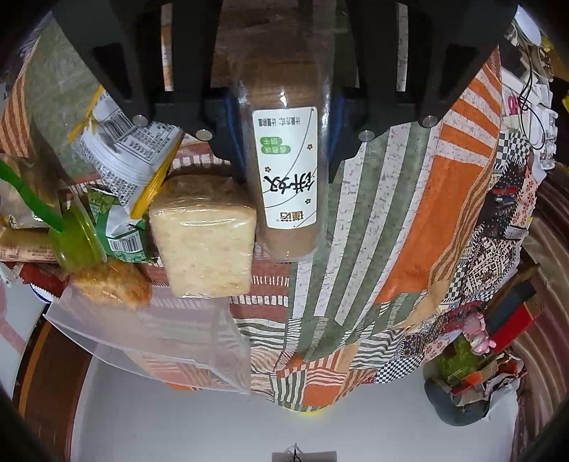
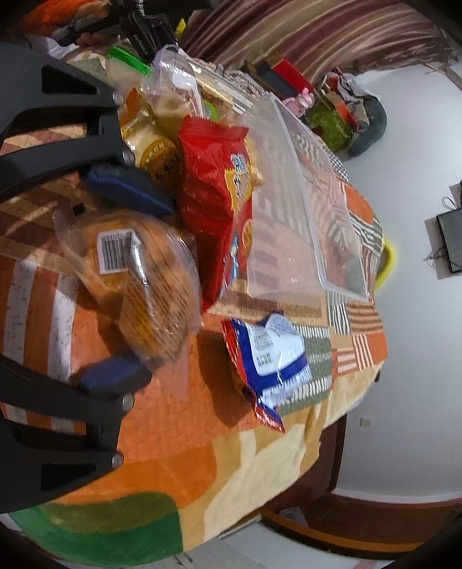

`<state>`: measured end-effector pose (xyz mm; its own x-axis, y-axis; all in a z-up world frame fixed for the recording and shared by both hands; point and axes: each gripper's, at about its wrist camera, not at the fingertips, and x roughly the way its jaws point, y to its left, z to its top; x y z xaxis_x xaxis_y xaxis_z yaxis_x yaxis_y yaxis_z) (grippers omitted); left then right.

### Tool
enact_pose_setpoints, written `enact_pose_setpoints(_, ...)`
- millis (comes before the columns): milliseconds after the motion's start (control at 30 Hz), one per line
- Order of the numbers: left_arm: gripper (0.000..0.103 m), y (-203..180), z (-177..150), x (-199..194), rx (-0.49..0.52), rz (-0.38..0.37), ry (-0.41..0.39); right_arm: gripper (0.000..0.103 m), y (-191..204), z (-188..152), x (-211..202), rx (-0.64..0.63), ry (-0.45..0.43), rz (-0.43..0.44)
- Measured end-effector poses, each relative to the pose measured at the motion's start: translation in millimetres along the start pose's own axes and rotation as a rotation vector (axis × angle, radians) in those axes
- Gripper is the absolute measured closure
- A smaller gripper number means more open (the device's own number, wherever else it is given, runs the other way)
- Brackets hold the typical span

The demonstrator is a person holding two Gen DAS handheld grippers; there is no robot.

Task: Organize snacks
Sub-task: 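Lower the cracker roll into the clear box with the left tool while the right tool carries the pastry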

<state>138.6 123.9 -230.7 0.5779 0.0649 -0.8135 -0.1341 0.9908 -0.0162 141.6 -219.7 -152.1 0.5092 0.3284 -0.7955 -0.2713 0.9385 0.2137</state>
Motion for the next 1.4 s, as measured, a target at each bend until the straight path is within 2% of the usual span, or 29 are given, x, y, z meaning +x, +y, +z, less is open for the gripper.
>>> enact_pose_setpoints(67, 0.064, 1, 0, -2, -0.011, -0.005, 0.002, 0.045, 1, 1, -1, -0.005, 0.001, 0.007)
enact_pose_setpoints(333, 0.064, 2, 1, -25, 0.003, 0.014, -0.031, 0.052, 1, 2, -18, -0.026, -0.04, -0.007)
enact_pose_setpoints(633, 0.064, -3, 16, -64, 0.01, 0.003, -0.122, 0.052, -6, 10, -48, -0.031, -0.124, -0.029)
enact_pose_setpoints(1033, 0.064, -40, 67, -89, 0.05, -0.089, -0.248, 0.052, 4, 47, -67, -0.048, -0.273, -0.023)
enact_pose_setpoints(1400, 0.064, -71, 117, -75, 0.082, -0.154, -0.287, 0.052, 24, 80, -34, -0.106, -0.289, -0.004)
